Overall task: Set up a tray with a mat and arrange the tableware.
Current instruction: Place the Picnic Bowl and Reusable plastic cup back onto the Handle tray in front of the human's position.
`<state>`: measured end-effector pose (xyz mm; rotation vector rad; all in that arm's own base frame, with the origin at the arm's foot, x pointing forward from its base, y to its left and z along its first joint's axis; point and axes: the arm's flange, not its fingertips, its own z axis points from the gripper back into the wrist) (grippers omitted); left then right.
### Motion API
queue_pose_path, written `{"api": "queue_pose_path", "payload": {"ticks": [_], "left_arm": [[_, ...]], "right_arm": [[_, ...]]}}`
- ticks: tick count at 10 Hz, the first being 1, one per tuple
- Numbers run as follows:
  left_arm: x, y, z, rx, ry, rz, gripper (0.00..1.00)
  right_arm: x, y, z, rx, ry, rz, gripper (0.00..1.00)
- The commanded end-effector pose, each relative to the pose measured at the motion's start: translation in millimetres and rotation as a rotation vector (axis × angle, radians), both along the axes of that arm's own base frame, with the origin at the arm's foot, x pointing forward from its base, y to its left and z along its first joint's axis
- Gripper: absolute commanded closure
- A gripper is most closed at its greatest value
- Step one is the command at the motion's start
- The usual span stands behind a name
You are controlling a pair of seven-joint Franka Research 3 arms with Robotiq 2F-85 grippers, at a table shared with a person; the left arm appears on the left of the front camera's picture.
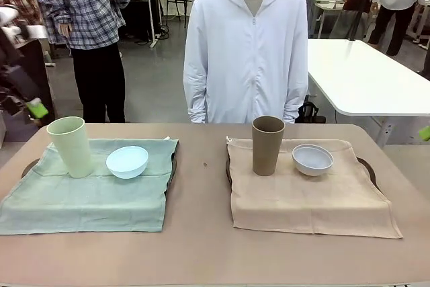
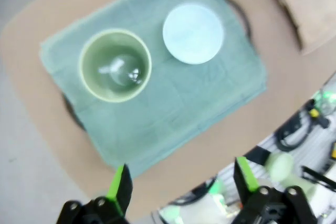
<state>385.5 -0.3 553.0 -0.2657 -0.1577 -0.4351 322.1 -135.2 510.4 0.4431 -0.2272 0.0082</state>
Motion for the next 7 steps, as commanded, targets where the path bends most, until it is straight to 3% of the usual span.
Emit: {"api": "queue_pose_path", "payload": {"ticks": [1,5,7], "left_arm": [[-18,50,-3,-0.199,-0.004,0.003,0.0],[-29,156,-21,-0.601,-0.075,0.066,0.0],[-31,193,-35,-0.713,-0.044,0.071,0.0]], "right_arm": [[3,-50,-1,0.242,0.057,0.003,0.25],[6,-117,-23,0.648,0.115,-0.1,0.25],[4,-139,-31,0.737,0.142,-0.158,0.25]]}}
